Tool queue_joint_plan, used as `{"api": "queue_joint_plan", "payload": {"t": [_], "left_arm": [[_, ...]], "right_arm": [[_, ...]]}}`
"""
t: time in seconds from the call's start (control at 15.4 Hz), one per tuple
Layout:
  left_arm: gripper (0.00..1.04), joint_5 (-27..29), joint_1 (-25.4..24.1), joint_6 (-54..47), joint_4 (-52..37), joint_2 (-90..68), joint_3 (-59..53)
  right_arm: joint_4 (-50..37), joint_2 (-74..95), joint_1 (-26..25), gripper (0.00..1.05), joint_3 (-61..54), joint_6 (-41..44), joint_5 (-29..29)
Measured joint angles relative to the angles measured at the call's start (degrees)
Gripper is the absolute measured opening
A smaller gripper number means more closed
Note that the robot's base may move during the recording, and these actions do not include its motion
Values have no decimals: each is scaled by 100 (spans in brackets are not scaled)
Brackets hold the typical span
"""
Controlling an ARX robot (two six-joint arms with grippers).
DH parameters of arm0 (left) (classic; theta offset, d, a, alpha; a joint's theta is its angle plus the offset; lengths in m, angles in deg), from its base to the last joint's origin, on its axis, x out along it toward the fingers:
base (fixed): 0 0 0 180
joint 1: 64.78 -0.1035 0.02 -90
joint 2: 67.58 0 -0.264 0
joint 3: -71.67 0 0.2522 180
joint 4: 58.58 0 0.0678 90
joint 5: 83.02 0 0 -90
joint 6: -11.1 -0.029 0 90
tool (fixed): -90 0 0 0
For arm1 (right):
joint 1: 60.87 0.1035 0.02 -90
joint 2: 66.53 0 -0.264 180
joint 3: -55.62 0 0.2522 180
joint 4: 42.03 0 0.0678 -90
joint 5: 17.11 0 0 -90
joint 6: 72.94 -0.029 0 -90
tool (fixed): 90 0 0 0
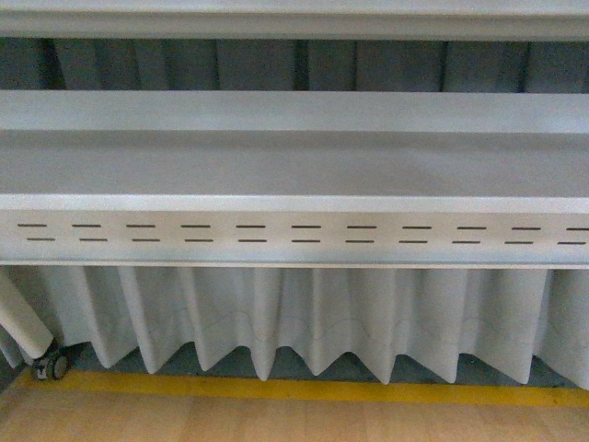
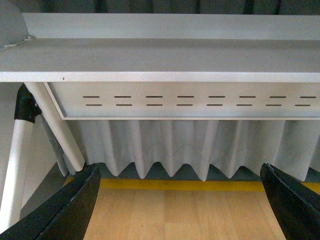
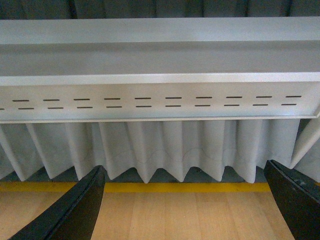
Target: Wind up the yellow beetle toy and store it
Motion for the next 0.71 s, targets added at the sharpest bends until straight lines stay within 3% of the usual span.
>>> {"api": "queue_joint_plan", "payload": {"t": [0.71], "left_arm": [[98, 0, 0, 0, 0, 0, 0]], "right_arm": [[0, 0, 0, 98, 0, 0, 0]]}}
